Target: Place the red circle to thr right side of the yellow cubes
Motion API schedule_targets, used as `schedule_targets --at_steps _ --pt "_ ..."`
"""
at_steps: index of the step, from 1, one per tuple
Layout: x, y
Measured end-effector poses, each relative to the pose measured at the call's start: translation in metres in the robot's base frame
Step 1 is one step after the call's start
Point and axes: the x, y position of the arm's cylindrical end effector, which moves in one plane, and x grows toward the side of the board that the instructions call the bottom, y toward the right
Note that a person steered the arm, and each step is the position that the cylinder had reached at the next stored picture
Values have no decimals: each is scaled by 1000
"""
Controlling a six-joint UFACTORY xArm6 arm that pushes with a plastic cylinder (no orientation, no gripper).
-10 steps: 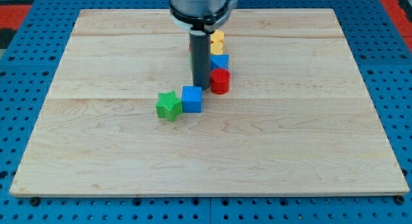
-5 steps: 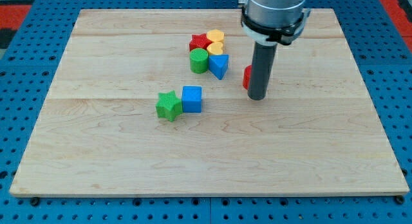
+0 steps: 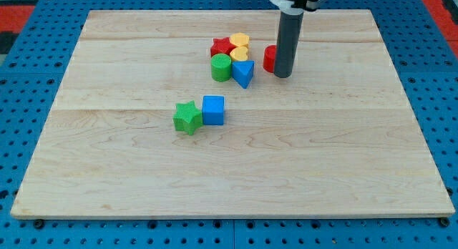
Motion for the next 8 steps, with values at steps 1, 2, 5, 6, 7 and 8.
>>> schedule_targets --at_steps 1,2,5,6,7,8 --pt "-6 1" --pt "-15 1" --pt "-24 12" --pt "-31 10" --pt "-35 9" --pt "-41 3"
